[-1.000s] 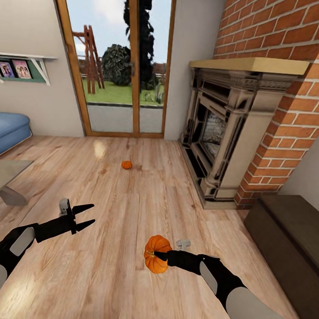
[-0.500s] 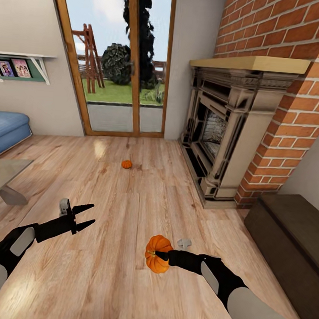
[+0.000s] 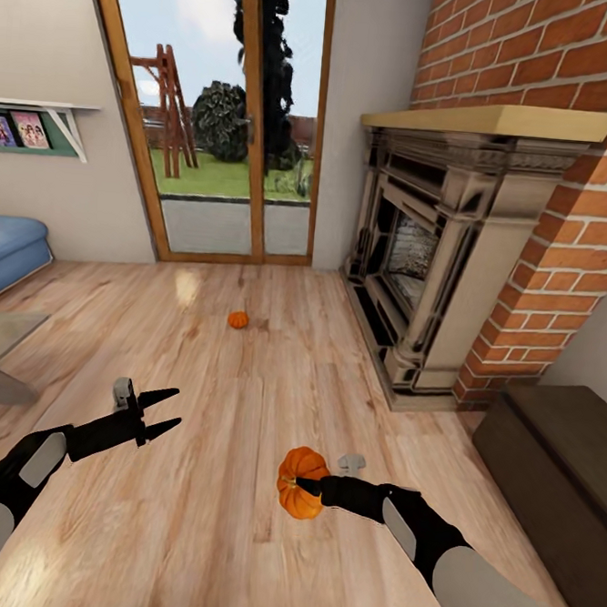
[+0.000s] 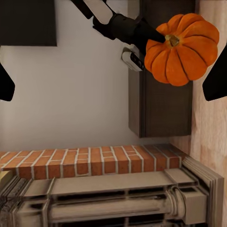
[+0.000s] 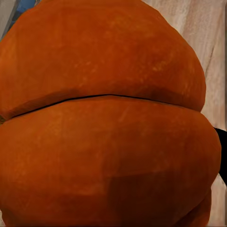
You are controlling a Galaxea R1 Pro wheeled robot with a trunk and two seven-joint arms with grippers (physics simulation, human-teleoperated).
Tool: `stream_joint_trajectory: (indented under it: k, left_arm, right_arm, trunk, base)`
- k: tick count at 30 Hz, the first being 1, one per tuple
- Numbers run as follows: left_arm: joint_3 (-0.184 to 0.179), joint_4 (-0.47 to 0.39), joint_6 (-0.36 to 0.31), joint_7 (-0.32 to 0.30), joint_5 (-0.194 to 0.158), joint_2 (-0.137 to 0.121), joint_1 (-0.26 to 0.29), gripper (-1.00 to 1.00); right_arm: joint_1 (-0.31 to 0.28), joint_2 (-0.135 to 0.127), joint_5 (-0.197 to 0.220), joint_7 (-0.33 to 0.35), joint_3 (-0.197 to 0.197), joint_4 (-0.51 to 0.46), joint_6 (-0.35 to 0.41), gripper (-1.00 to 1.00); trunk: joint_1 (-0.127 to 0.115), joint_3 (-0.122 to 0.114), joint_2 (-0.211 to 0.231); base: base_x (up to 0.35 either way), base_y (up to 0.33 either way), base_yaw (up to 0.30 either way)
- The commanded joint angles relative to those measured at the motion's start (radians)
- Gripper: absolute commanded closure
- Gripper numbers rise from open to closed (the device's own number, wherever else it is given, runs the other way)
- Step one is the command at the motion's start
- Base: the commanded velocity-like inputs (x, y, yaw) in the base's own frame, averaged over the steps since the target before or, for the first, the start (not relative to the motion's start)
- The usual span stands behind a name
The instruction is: Place each of the two pumpkins and all three candles from the living room inside a cabinet in the living room (use any cabinet), then make sure every cabinet is closed, and position the cauldron so it is next to a table in the living room.
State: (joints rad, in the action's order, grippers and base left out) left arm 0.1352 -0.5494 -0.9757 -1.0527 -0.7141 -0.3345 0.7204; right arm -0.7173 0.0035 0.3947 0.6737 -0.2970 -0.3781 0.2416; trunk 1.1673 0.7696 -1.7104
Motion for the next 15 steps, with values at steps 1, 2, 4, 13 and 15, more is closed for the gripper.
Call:
stream_joint_trajectory:
  k: [1,2,4,13,15]
  left_arm:
    - [0.001,0.000,-0.004,-0.003,0.001,0.000,0.001,-1.00]
    - [0.001,0.000,-0.004,-0.003,0.001,0.000,0.001,-1.00]
    - [0.001,0.000,-0.004,-0.003,0.001,0.000,0.001,-1.00]
    - [0.001,0.000,-0.005,-0.003,0.001,0.000,0.001,-1.00]
    - [0.001,0.000,-0.005,-0.003,0.001,0.000,0.001,-1.00]
  right_arm:
    - [-0.001,0.000,0.012,-0.002,-0.002,-0.001,0.007,1.00]
    - [-0.001,0.000,0.012,-0.002,-0.002,-0.001,0.006,1.00]
    - [-0.001,0.000,0.012,-0.002,-0.002,-0.001,0.005,1.00]
    - [-0.001,0.002,0.012,-0.002,-0.002,-0.001,0.004,1.00]
    - [-0.001,0.001,0.012,-0.002,-0.002,-0.001,0.004,1.00]
  trunk:
    - [0.001,0.001,0.000]
    - [0.001,0.001,0.000]
    - [0.001,0.001,0.000]
    - [0.001,0.001,0.000]
    - [0.001,0.001,0.000]
  base:
    - [0.336,0.000,0.000]
    - [0.336,0.000,0.000]
    - [0.336,0.000,0.000]
    - [0.337,0.000,0.000]
    - [0.337,0.000,0.000]
